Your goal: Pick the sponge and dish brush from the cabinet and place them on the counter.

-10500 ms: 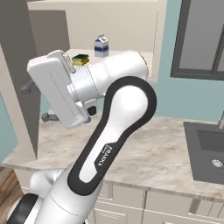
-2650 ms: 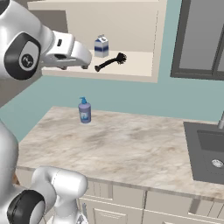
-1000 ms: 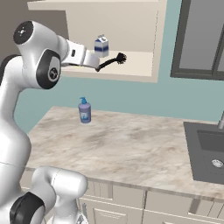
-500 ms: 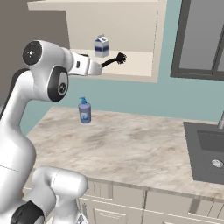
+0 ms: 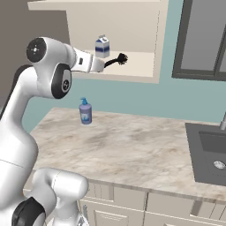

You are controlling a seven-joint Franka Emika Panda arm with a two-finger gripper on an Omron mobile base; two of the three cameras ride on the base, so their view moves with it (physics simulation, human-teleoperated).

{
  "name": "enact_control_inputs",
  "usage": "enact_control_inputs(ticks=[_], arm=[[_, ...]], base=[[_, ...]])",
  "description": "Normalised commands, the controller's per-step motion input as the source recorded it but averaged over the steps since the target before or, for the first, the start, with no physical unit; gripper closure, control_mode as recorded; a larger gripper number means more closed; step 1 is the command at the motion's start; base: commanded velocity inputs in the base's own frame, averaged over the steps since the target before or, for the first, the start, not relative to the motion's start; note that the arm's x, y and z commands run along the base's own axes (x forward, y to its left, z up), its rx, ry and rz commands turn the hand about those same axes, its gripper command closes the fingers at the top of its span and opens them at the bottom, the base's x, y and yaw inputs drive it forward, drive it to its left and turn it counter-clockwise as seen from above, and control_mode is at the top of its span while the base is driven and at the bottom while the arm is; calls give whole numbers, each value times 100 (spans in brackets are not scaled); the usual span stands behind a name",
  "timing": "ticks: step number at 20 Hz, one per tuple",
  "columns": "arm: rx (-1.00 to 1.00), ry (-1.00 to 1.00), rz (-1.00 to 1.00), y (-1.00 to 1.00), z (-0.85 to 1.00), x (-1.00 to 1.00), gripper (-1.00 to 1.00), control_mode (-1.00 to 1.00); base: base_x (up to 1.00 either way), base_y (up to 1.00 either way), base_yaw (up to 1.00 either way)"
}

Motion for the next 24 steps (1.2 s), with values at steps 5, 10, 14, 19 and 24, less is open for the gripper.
enact_control_inputs(ticks=[5,10,14,19,24], arm=[[0,0,2,0,2,0,-100,-100],[0,0,2,0,-6,11,-100,-100],[0,0,3,0,-14,21,-100,-100],[0,7,1,-1,0,20,-100,-100],[0,13,0,-6,0,8,-100,-100]], base=[[0,0,0],[0,0,0],[0,0,0],[0,0,0],[0,0,0]])
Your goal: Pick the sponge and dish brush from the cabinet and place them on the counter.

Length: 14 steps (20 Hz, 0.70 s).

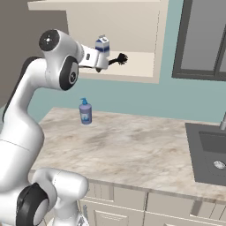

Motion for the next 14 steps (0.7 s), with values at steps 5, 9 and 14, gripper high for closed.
enact_control_inputs(ticks=[5,9,14], arm=[[0,4,0,-4,-4,5,-100,-100],[0,0,0,0,-13,12,-100,-100],[0,0,0,0,-16,6,-100,-100]], base=[[0,0,0],[0,0,0],[0,0,0]])
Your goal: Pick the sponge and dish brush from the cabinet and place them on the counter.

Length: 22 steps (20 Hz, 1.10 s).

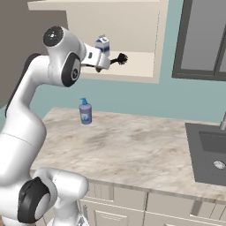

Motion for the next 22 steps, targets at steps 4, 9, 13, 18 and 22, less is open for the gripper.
enact_control_inputs(ticks=[4,9,13,18,22], arm=[[0,0,0,0,-11,23,-100,-100],[0,0,0,0,0,29,-100,-100],[0,2,0,0,0,30,-100,-100],[0,5,0,-4,0,29,-100,-100],[0,5,0,-9,0,29,-100,-100]], base=[[0,0,0],[0,0,0],[0,0,0],[0,0,0],[0,0,0]])
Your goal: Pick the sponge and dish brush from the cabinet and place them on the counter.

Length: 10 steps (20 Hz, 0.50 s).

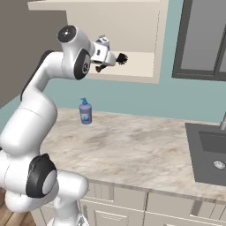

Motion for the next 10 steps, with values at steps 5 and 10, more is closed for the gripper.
enact_control_inputs(ticks=[5,10], arm=[[0,1,0,-16,0,29,-100,-100],[0,0,0,-11,-12,22,-100,-100]], base=[[0,0,0],[0,0,0]])
